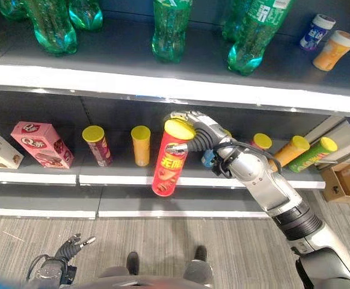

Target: Put the goods on the table back onto the shelves and tidy them up.

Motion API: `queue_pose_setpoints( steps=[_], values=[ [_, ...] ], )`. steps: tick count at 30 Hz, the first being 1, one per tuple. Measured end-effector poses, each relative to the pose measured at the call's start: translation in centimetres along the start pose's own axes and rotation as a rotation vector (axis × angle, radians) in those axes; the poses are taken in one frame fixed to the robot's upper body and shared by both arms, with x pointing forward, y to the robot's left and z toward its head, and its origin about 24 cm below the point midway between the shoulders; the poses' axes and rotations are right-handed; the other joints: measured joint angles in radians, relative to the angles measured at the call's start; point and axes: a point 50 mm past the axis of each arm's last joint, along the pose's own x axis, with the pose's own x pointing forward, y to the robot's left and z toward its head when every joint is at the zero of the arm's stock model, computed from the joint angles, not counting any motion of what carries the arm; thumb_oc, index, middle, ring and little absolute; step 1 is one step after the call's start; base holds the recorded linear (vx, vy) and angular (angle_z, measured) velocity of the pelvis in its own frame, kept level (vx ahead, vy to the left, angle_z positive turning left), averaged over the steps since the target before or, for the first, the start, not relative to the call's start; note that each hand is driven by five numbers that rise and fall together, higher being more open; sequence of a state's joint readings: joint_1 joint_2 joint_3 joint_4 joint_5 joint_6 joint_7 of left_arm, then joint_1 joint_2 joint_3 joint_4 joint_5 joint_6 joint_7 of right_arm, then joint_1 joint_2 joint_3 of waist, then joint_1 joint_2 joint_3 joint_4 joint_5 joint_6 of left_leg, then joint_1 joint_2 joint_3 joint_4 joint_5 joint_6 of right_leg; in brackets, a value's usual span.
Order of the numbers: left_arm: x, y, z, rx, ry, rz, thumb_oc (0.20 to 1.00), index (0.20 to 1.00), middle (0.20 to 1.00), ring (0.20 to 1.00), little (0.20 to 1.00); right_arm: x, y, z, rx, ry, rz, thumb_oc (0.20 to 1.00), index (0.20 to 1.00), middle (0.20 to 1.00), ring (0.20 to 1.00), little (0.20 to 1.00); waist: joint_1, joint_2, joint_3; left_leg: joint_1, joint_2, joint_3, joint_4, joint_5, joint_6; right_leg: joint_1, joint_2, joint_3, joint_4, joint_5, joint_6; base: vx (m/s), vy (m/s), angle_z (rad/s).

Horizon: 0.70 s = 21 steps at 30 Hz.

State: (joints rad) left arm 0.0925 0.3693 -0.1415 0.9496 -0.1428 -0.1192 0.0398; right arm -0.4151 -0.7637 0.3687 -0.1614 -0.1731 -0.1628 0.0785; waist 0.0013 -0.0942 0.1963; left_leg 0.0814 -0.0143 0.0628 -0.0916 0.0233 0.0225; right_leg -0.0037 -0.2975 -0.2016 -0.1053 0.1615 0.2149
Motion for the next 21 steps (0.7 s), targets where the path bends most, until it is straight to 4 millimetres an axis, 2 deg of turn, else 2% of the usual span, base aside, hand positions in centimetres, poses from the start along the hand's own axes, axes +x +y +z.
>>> queue_pose_setpoints(
  steps=[1,2,3,7,10,13,17,21],
  values=[
    [-0.1,0.1,-0.1,-0.013,-0.001,0.007,1.000,1.000,1.000,1.000,1.000,-0.1,0.4,-0.3,-0.008,0.018,0.003,0.200,0.200,0.200,0.200,0.200,0.006,-0.010,0.000,0.010,-0.008,0.002,-0.002,-0.006,-0.009,0.021,0.002,0.008,0.001,0.000,-0.001,0.11,-0.139,0.15],
    [-0.4,0.4,-0.8,-0.026,0.012,0.022,1.000,1.000,1.000,1.000,1.000,0.0,0.8,-0.3,0.016,0.024,-0.004,0.200,0.200,0.200,0.200,0.200,0.015,-0.037,-0.013,0.011,-0.018,0.006,-0.005,-0.017,-0.027,0.034,0.004,0.015,0.001,0.004,-0.006,0.06,-0.122,-0.22],
    [-0.5,0.0,-1.0,-0.039,0.025,0.022,1.000,1.000,1.000,1.000,1.000,0.1,0.8,-0.2,0.027,0.022,-0.015,0.200,0.200,0.200,0.200,0.200,0.023,-0.025,-0.008,0.009,-0.002,0.011,-0.005,-0.022,-0.044,0.032,0.024,0.015,0.000,-0.017,-0.026,0.05,-0.123,-0.13],
    [-0.8,-2.1,-1.1,-0.058,0.011,-0.028,1.000,1.000,1.000,1.000,1.000,-0.2,0.9,-0.6,0.017,0.051,-0.011,0.200,0.200,0.200,0.200,0.200,-0.009,0.033,0.015,-0.025,0.077,-0.017,-0.005,-0.006,-0.079,0.022,0.103,-0.025,0.004,-0.031,-0.061,0.04,-0.096,0.14],
    [-0.8,-2.7,-1.0,-0.061,0.005,-0.043,1.000,1.000,1.000,1.000,1.000,-0.2,0.8,-0.9,-0.022,0.063,-0.026,0.200,0.200,0.200,0.200,0.200,-0.010,0.047,0.016,-0.027,0.115,-0.020,-0.004,-0.001,-0.094,0.020,0.141,-0.035,0.003,-0.042,-0.082,0.01,-0.052,0.03],
    [-0.8,-3.2,-0.8,-0.069,-0.001,-0.052,1.000,1.000,1.000,1.000,1.000,-0.2,0.9,-1.0,-0.080,0.071,-0.040,0.200,0.200,0.200,0.200,0.200,-0.010,0.059,0.016,-0.042,0.122,-0.019,0.000,0.002,-0.098,0.004,0.148,-0.034,0.004,-0.040,-0.088,-0.01,-0.020,-0.01],
    [-0.8,-3.2,-0.8,-0.064,-0.002,-0.043,1.000,1.000,1.000,1.000,1.000,0.0,1.4,-2.2,-0.142,0.124,-0.072,0.200,0.200,0.200,0.200,0.200,0.005,0.073,0.019,-0.062,0.113,-0.021,-0.001,0.004,-0.101,-0.011,0.139,-0.036,0.002,-0.037,-0.091,-0.02,0.001,0.02],
    [-0.7,-3.5,-0.6,-0.049,-0.011,-0.049,1.000,1.000,1.000,1.000,1.000,1.2,1.9,-2.3,-0.233,0.118,-0.100,0.200,0.200,0.200,0.200,0.200,0.015,0.092,0.031,-0.086,0.104,-0.031,-0.004,0.009,-0.101,-0.030,0.130,-0.045,0.004,-0.035,-0.092,-0.04,0.001,0.08]
  ],
)
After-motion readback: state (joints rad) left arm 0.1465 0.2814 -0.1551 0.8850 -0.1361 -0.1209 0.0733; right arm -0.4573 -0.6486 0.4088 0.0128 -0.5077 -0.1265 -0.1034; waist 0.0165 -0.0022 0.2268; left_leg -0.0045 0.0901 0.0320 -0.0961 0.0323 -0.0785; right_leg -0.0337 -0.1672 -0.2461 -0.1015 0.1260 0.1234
